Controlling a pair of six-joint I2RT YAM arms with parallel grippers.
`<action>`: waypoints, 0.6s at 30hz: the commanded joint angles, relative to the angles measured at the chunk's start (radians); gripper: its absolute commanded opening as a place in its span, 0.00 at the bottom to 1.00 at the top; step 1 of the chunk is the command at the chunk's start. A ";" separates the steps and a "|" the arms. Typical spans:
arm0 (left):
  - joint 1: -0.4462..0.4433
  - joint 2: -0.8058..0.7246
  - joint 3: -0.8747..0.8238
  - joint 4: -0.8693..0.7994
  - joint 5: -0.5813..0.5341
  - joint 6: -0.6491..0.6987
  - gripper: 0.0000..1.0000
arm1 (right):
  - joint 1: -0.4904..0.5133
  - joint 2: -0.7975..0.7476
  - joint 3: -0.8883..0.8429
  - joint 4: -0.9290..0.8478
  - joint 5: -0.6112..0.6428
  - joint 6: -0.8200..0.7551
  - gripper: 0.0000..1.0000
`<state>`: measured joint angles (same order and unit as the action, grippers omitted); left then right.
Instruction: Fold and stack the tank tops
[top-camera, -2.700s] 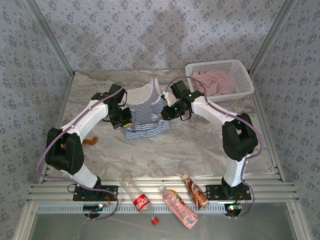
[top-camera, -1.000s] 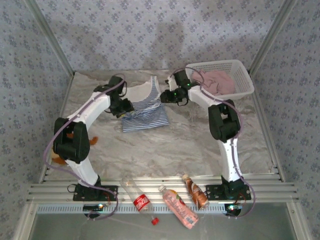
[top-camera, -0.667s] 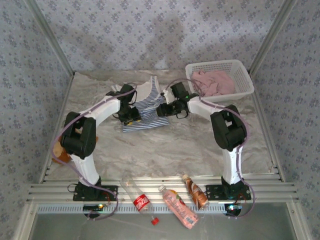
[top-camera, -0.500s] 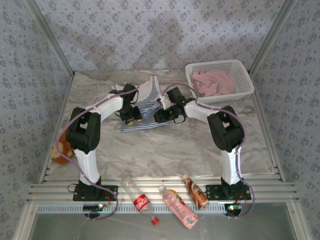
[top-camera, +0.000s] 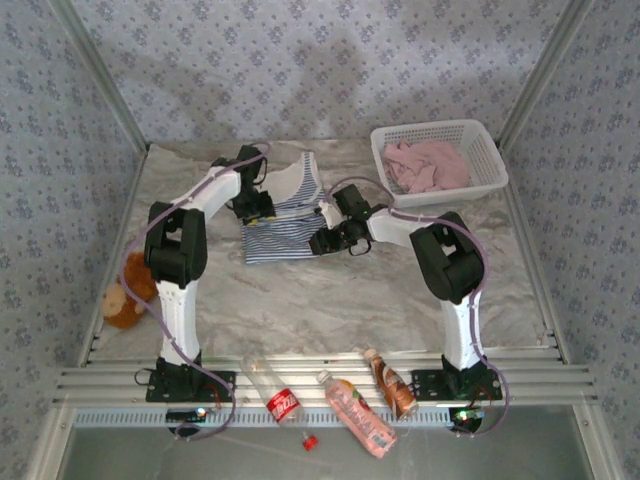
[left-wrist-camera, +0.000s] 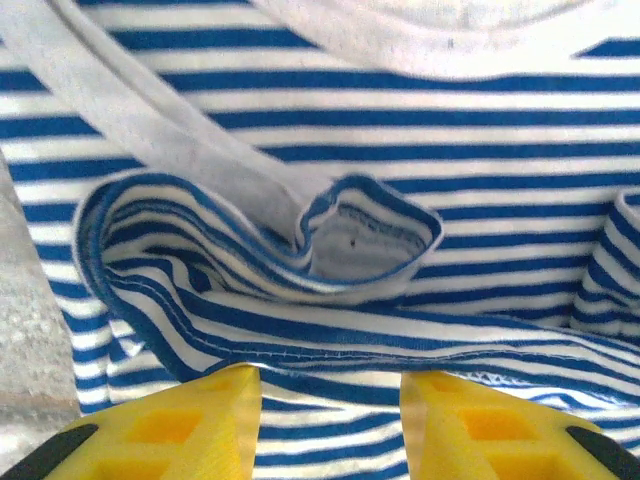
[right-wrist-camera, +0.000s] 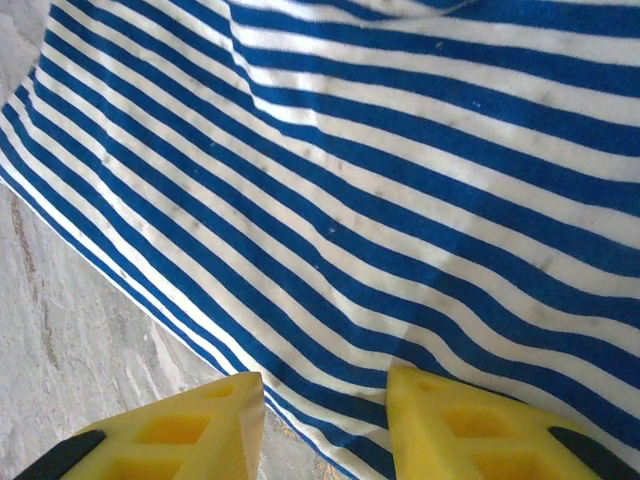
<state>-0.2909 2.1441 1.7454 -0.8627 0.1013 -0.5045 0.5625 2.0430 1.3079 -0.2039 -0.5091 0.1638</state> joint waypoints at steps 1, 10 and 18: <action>0.017 0.051 0.080 -0.078 -0.038 0.055 0.41 | 0.012 0.022 -0.032 -0.011 0.020 -0.025 0.40; 0.050 0.161 0.234 -0.108 -0.083 0.042 0.42 | 0.024 0.011 -0.053 -0.008 0.007 -0.011 0.40; 0.037 0.122 0.291 -0.143 -0.166 0.009 0.46 | 0.010 -0.015 0.001 0.002 -0.022 0.034 0.40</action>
<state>-0.2489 2.3096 2.0212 -0.9539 -0.0132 -0.4847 0.5781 2.0422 1.2881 -0.1570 -0.5179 0.1703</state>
